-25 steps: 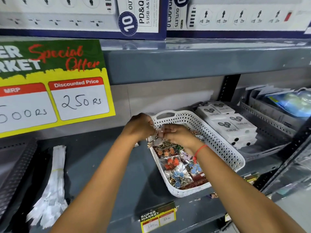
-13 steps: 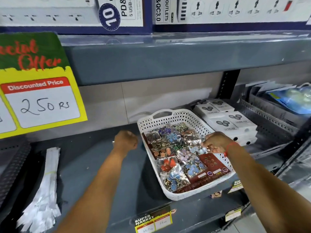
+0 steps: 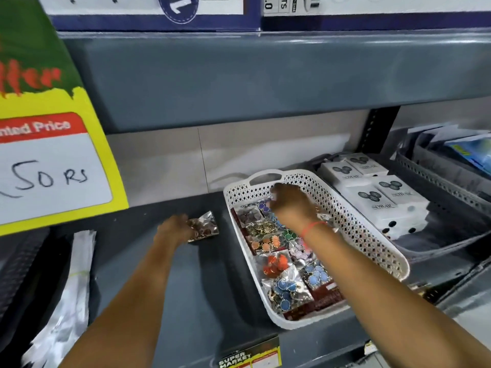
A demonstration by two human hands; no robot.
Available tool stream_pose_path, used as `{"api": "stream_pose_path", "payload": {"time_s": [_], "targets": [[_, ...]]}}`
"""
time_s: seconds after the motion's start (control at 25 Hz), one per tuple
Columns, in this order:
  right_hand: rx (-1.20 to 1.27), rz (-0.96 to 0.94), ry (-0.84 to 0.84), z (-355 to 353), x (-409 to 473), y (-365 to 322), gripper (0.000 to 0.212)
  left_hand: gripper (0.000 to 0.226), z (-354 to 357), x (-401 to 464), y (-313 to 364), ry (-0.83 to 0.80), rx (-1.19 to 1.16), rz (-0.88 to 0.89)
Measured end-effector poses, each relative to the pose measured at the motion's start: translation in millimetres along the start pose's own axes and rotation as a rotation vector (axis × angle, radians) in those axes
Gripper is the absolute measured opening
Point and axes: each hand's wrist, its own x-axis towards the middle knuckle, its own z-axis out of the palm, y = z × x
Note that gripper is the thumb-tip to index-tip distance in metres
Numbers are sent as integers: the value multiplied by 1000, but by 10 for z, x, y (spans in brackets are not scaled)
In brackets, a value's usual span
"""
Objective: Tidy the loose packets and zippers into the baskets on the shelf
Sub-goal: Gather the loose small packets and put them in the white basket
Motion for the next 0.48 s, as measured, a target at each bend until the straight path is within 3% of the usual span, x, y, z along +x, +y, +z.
{"api": "stream_pose_path", "payload": {"time_s": [0.12, 0.24, 0.36, 0.44, 0.48], "targets": [[134, -192, -149, 294, 63, -685, 31, 14, -103, -58, -52, -73, -229, 28], [143, -201, -314, 603, 52, -989, 41, 35, -169, -141, -209, -196, -491, -80], [127, -174, -352, 750, 15, -1053, 32, 33, -278, -230, -413, -249, -680, -103], [184, -164, -366, 770, 3, -1052, 10, 34, -378, -315, -469, -256, -779, -86], [241, -133, -362, 748, -4, -1064, 19, 34, -427, -344, -472, -262, -812, -74]]}}
